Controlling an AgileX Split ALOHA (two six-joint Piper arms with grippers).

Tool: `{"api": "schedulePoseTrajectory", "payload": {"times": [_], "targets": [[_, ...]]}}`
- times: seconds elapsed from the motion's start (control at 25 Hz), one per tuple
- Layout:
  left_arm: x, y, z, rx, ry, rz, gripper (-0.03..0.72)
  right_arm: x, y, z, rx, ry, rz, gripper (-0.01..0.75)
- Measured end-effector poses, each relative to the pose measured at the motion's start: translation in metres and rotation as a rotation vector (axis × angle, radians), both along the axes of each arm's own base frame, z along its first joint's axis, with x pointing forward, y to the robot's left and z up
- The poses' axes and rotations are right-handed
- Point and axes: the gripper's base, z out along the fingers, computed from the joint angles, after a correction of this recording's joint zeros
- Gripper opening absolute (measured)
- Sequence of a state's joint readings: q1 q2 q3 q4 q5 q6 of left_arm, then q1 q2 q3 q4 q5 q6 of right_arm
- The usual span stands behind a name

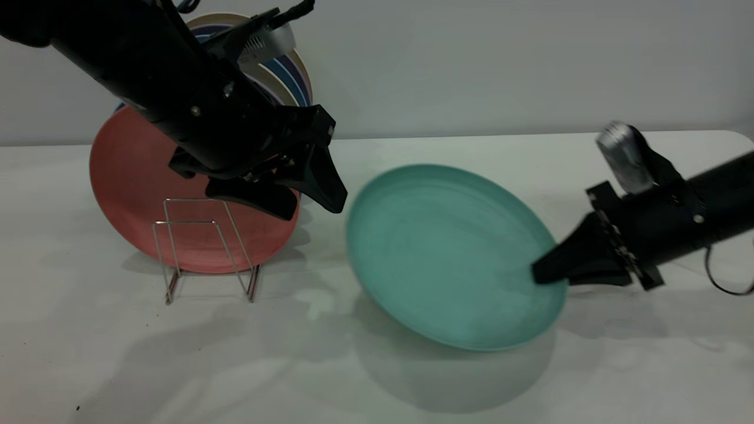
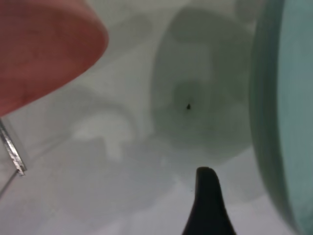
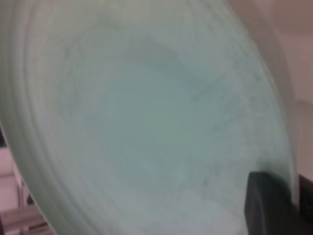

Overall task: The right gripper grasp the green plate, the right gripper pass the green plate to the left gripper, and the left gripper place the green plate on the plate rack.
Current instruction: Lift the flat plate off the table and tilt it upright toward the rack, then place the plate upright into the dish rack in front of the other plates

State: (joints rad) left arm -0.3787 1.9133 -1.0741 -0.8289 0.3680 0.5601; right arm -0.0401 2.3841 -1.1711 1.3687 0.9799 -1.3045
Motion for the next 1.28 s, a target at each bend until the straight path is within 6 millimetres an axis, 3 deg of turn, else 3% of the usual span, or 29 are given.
{"api": "schedulePoseTrajectory", "payload": {"times": [0.2,0.28,0.36,0.52,0.64,0.76,0.96,1.12,1.28], "targets": [[0.001,-0.005,-0.006,-0.036,0.009,0.018,0.557,0.001,0.025,0.02,-0.001,-0.083,0.083,0.019],[0.002,-0.006,-0.007,-0.051,0.012,0.032,0.506,0.0,0.03,0.024,0.007,-0.095,0.098,0.019],[0.003,-0.007,-0.007,-0.065,0.014,0.046,0.407,0.0,0.03,0.024,0.007,-0.096,0.099,0.019],[0.004,-0.007,-0.007,-0.081,0.017,0.065,0.103,0.001,0.03,0.025,0.009,-0.1,0.094,0.019],[0.005,-0.007,-0.007,-0.073,0.0,0.065,0.052,0.002,0.031,0.026,0.033,-0.099,0.074,0.046],[0.005,-0.007,-0.006,-0.074,-0.001,0.062,0.05,0.004,0.033,0.029,0.069,-0.098,0.038,0.138],[0.006,-0.007,-0.006,-0.071,-0.017,0.055,0.049,0.008,0.034,0.05,0.112,-0.143,0.023,0.421],[0.006,-0.007,-0.002,-0.062,-0.056,0.02,0.048,0.015,0.021,0.094,0.095,-0.287,0.006,0.605],[0.008,-0.005,0.009,-0.021,-0.165,-0.065,0.047,0.016,-0.003,0.153,0.092,-0.44,-0.041,0.635]]}}
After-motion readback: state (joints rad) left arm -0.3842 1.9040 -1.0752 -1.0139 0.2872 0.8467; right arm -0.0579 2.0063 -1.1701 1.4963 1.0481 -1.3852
